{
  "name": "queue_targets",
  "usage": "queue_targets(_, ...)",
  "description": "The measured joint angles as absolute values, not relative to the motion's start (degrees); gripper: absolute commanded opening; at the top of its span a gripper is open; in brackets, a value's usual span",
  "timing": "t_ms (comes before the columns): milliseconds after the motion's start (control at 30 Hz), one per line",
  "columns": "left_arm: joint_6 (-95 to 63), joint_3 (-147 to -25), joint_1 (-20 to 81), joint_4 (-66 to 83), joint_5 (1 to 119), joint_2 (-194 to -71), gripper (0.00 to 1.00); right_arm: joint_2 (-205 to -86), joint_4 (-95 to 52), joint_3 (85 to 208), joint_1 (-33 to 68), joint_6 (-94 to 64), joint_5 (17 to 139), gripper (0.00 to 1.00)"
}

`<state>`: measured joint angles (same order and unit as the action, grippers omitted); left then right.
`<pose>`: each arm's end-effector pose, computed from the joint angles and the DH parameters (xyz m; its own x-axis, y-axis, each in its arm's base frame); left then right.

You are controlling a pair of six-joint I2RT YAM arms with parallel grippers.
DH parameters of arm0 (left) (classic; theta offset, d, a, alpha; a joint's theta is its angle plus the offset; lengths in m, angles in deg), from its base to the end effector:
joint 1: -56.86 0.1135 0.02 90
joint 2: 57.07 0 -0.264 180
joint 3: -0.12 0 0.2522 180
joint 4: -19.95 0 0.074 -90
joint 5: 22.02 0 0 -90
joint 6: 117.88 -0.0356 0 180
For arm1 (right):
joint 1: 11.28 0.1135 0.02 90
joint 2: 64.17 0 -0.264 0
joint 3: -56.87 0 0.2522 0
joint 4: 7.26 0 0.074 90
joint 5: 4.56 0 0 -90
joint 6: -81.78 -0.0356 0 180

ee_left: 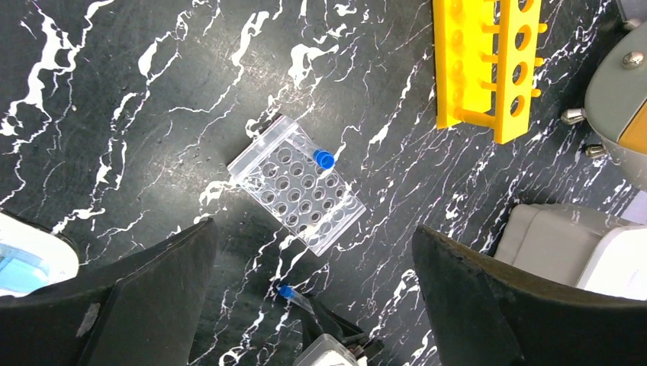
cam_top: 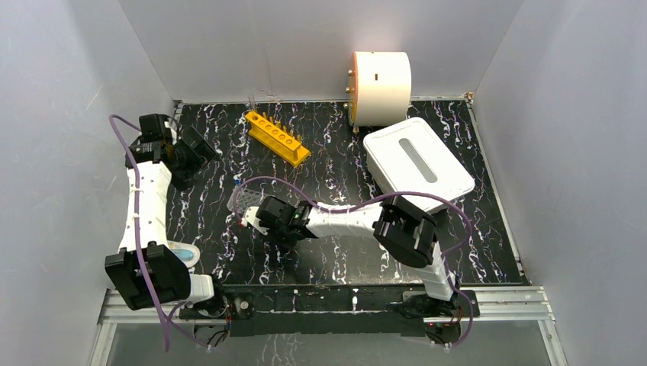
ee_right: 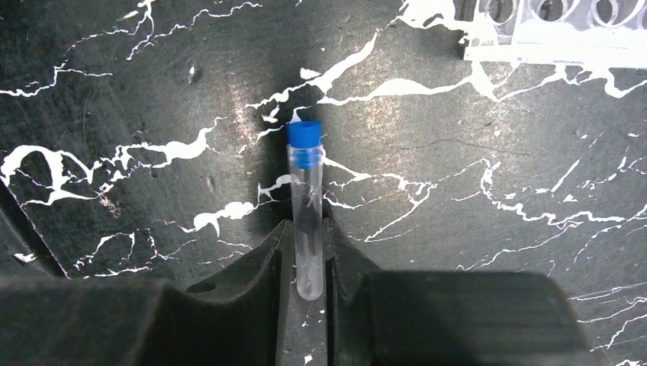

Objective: Organize the chemistry lab equipment

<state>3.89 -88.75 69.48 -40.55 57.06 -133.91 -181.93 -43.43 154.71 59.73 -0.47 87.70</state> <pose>0.2735 0.0543 0.3416 -0.5726 -0.6580 -0.4890 -0.4628 0.7518 -0.4696 0.1449 0.4167 0.1703 -0.1411 -0.8242 -0.5484 -0.9655 0.2370 -0.1077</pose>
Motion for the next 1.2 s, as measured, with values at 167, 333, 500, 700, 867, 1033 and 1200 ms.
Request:
queue_targets(167,3.1,-89.6,68.6,-41.2,58.5,-134.0,0.98,-181.9,-42.0,154.4,59.7,-0.6,88.9,0.23)
queue_targets(333,2.3,-90.5,67.4,-40.5,55.0,-135.9,0.98,-180.5,-38.7,151.7,59.7,-1.3,91.3,0.19)
queue_targets(500,2.1,-92.1,66.4,-39.6,49.1,-139.3,0.98,-176.4,-35.6,145.4,58.4,-4.2,93.7,0.19)
queue_targets(700,1.2,-92.9,63.2,-37.1,42.5,-141.0,0.96,-169.7,-33.2,137.0,54.0,-9.8,96.4,0.20)
queue_targets(867,-0.3,-93.1,58.2,-34.0,36.6,-141.0,0.92,-163.7,-30.0,132.8,48.8,-14.7,96.9,0.20)
queue_targets(1033,-0.5,-92.4,52.1,-30.5,30.9,-141.1,0.90,-159.1,-26.3,131.1,44.3,-18.5,96.8,0.21)
queue_targets(1200,2.5,-89.4,49.0,-26.6,27.4,-142.5,0.86,-155.4,-22.5,129.0,42.1,-21.6,94.8,0.22)
